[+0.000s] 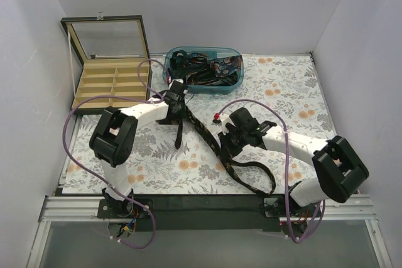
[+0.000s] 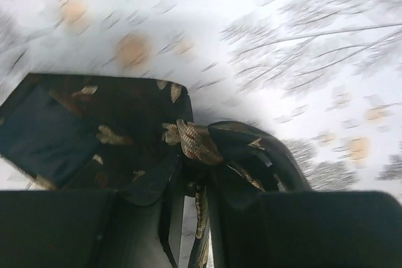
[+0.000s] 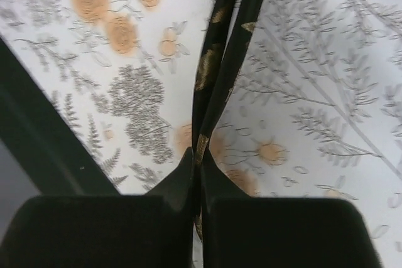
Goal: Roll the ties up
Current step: Flatten the tie
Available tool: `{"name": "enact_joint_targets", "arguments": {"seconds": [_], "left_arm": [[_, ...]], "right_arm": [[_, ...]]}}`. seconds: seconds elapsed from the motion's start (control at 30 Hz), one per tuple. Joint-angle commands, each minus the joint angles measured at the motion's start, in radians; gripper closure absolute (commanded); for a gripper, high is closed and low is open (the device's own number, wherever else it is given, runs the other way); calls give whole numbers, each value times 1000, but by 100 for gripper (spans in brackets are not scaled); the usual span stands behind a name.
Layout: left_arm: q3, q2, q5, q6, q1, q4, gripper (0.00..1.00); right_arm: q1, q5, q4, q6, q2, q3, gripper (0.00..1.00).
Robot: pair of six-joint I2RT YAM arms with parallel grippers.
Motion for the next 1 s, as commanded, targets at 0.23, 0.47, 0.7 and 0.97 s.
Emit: {"name": "enact_joint_targets", "arguments": {"seconds": [0.23, 0.47, 0.7, 0.97], "left_arm": [[404, 172, 169, 216, -189, 164, 79], [286, 51, 151, 189, -195, 195, 38], [78, -251, 30, 62, -195, 148, 8], [-209, -518, 192, -153, -247, 60, 6]], "right_arm": [[50, -27, 308, 309, -187, -123, 79], [46, 143, 282, 330, -356, -205, 33], [-109, 194, 133, 237, -378, -99, 11], [-244, 191, 70, 38, -159, 134, 8]]}}
